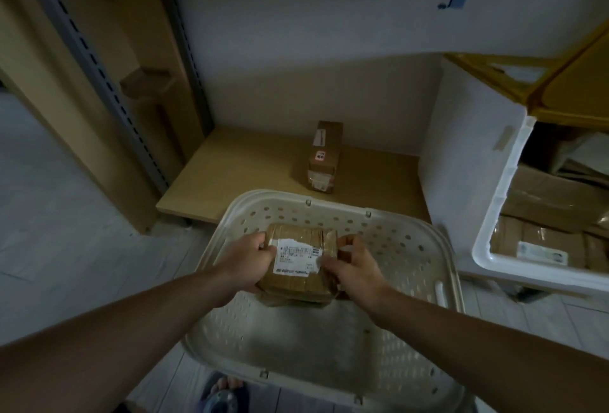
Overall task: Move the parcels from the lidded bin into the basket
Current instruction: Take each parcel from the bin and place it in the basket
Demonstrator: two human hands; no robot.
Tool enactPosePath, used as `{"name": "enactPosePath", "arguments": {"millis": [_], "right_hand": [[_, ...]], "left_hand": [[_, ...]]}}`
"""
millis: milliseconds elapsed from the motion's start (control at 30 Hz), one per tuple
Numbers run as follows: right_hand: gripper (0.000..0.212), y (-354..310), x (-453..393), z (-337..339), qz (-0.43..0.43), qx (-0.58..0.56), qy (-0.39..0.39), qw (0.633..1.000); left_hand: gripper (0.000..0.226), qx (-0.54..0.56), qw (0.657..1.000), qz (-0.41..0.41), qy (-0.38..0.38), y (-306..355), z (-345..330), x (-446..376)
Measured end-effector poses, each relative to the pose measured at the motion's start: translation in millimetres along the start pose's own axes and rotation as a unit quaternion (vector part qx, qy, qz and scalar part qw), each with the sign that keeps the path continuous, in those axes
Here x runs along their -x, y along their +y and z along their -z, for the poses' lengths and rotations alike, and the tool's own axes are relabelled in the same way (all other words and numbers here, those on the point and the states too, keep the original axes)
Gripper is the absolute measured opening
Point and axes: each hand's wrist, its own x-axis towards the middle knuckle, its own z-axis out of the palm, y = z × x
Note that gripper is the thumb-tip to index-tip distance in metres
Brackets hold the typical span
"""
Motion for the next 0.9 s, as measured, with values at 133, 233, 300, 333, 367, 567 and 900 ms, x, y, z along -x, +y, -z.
{"name": "enactPosePath", "arguments": {"millis": [133,233,300,333,367,567,900], "right_hand": [[0.035,21.3,-13.8,-12.1,-0.048,0.037,-0.019,0.998],[0.037,33.0,-24.8,-17.0,-0.086,0.092,-0.035,0.991],[0.047,42.3,-32.0,-24.2,-0.100,0.112,-0.047,0.988],[0.051,46.2,-33.7,-28.1,-0.103,0.111,-0.048,0.987],[0.053,52.9,-36.8,-32.6,-0.110,0.104,-0.052,0.987],[0.048,87.3,-49.2,-55.2,-0.151,0.085,-0.119,0.978],[0.014,104.0,-70.7,-71.1,-0.193,0.179,-0.194,0.945]], "left_hand": [[0.019,-0.029,0.999,0.038,-0.023,-14.3,-11.4,-18.6],[0.017,-0.066,0.995,0.058,-0.055,-25.3,-23.1,-31.8],[0.017,-0.094,0.990,0.082,-0.061,-33.2,-33.8,-41.4],[0.019,-0.106,0.988,0.094,-0.063,-39.2,-39.1,-47.6],[0.020,-0.121,0.985,0.103,-0.065,-44.2,-43.7,-52.9],[0.020,-0.213,0.954,0.167,-0.131,-69.4,-53.1,-71.4],[0.027,-0.287,0.916,0.197,-0.200,-90.2,-61.7,-87.6]]}}
